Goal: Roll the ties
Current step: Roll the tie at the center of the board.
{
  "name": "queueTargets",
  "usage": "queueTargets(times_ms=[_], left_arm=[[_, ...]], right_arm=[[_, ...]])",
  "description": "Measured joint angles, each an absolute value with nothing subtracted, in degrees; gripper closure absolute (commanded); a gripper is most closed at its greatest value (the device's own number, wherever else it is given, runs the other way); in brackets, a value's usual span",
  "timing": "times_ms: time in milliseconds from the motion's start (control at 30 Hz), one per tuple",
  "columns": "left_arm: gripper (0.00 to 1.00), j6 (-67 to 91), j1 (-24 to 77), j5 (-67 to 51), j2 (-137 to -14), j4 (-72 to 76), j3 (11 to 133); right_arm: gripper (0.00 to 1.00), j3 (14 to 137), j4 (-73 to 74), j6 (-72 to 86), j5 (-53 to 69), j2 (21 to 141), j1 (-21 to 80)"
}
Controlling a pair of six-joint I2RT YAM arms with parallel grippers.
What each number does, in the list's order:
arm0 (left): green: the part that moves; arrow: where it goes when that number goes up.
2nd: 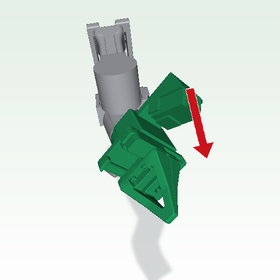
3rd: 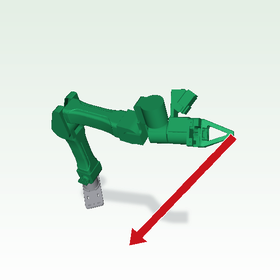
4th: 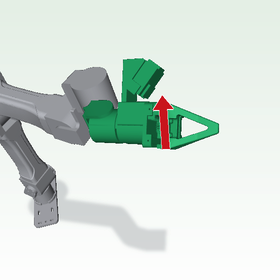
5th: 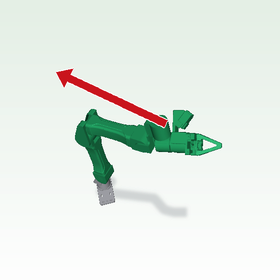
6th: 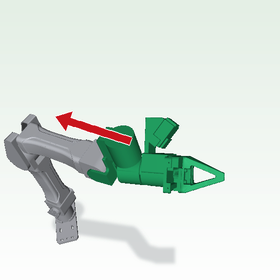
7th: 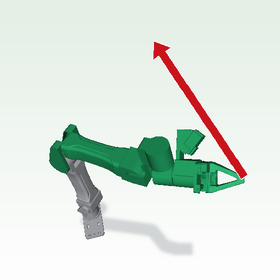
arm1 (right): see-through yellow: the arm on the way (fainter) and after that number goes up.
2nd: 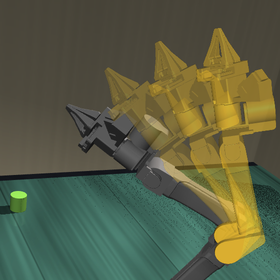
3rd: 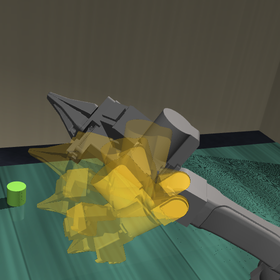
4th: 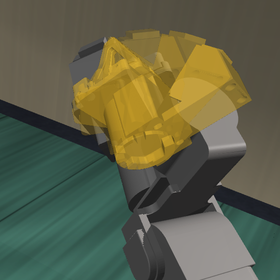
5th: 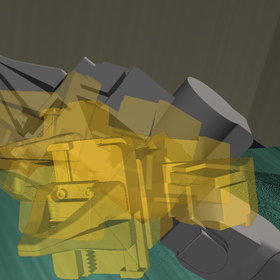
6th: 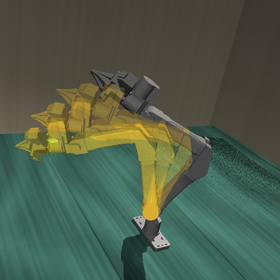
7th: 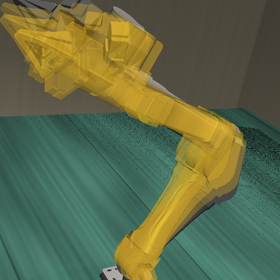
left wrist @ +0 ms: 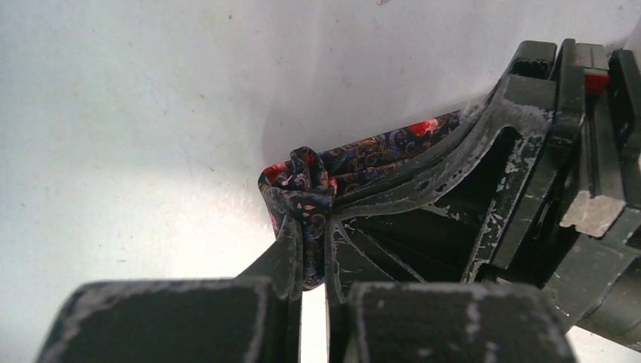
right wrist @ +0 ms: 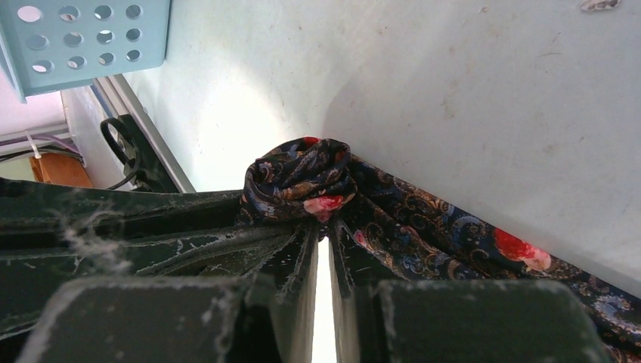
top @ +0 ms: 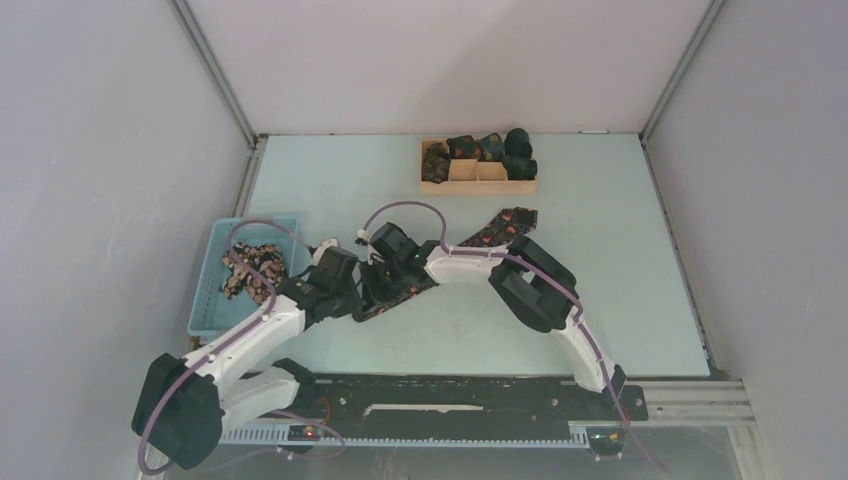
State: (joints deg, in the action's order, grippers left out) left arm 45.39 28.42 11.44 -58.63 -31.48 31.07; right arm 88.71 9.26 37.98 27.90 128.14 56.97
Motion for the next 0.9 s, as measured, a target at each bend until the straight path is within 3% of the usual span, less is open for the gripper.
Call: queueTargets(times_ms=[567, 900], left_arm=[[1.00, 44.9, 30.4, 12.3, -64.3, -31.7, 34.1], [1.00, 44.9, 31.6, 12.6, -67.9, -31.4, 36.1]], right_arm=[[0.87, 83.8, 4.0, 38.8, 30.8, 127.2, 54.9], [0.86, 78.1, 6.1, 37.6, 29.1, 119.8, 52.1]])
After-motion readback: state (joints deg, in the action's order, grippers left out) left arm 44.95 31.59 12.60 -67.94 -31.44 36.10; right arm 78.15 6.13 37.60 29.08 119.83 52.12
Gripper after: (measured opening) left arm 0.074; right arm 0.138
